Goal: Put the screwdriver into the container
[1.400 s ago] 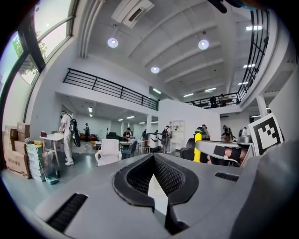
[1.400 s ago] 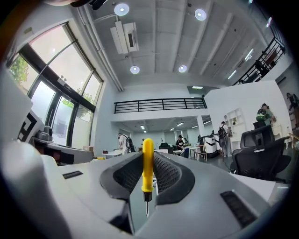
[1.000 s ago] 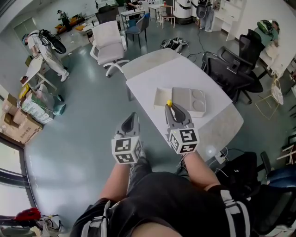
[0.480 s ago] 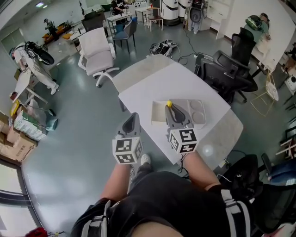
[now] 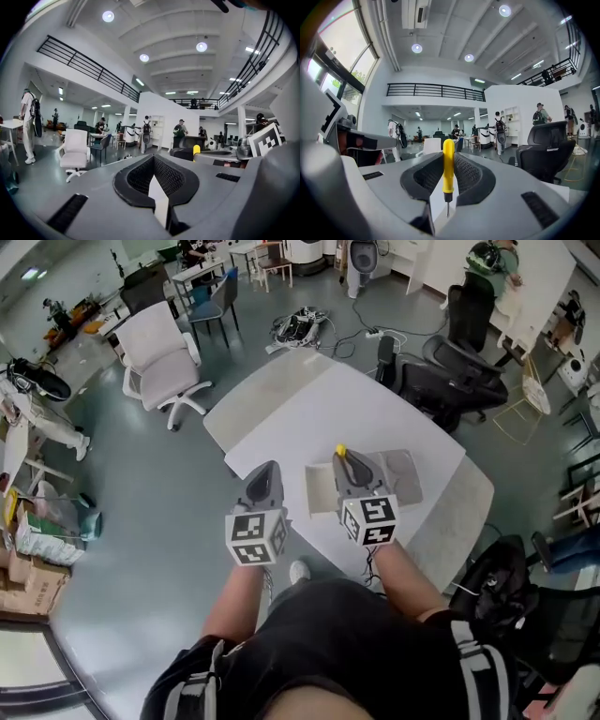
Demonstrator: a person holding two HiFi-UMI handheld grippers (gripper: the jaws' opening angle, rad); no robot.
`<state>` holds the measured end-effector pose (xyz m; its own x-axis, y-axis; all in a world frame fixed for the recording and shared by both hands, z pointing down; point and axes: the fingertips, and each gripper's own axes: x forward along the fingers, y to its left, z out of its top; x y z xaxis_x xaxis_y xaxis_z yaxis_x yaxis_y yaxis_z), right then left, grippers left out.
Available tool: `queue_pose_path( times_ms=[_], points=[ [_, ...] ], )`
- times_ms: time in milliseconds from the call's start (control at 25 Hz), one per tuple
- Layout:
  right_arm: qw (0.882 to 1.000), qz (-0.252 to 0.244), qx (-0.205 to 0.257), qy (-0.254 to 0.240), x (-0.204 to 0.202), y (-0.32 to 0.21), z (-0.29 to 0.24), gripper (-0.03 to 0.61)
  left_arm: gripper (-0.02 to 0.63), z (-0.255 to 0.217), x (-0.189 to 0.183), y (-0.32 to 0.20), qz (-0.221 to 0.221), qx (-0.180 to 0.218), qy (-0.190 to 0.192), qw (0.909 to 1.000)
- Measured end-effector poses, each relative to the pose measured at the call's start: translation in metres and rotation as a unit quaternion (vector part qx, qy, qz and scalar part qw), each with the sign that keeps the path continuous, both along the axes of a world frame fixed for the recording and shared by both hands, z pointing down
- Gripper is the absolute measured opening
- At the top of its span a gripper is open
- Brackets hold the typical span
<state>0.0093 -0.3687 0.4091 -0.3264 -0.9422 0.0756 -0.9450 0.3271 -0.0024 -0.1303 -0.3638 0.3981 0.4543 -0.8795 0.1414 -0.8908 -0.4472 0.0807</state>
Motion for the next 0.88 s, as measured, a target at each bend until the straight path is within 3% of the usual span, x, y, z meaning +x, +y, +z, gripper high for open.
queue_pose_path(
  times_ms=[200,480,880],
  points=[
    [0.999,0.038,-0.036,0.008,0.007,-0.043,0.032,0.066,0.006,0.014,0.009,-0.056,0.047,-0.007,-0.001,0.9989],
    [0.992,0.094,-0.085,0.012,0.02,-0.076,0.071,0.066,0.006,0.05,0.026,-0.103,0.117,-0.044,-0.02,0.9919],
    [0.981,0.104,-0.161,0.023,0.028,-0.087,0.131,0.066,0.006,0.083,0.058,-0.12,0.164,-0.079,-0.033,0.9827]
  ],
)
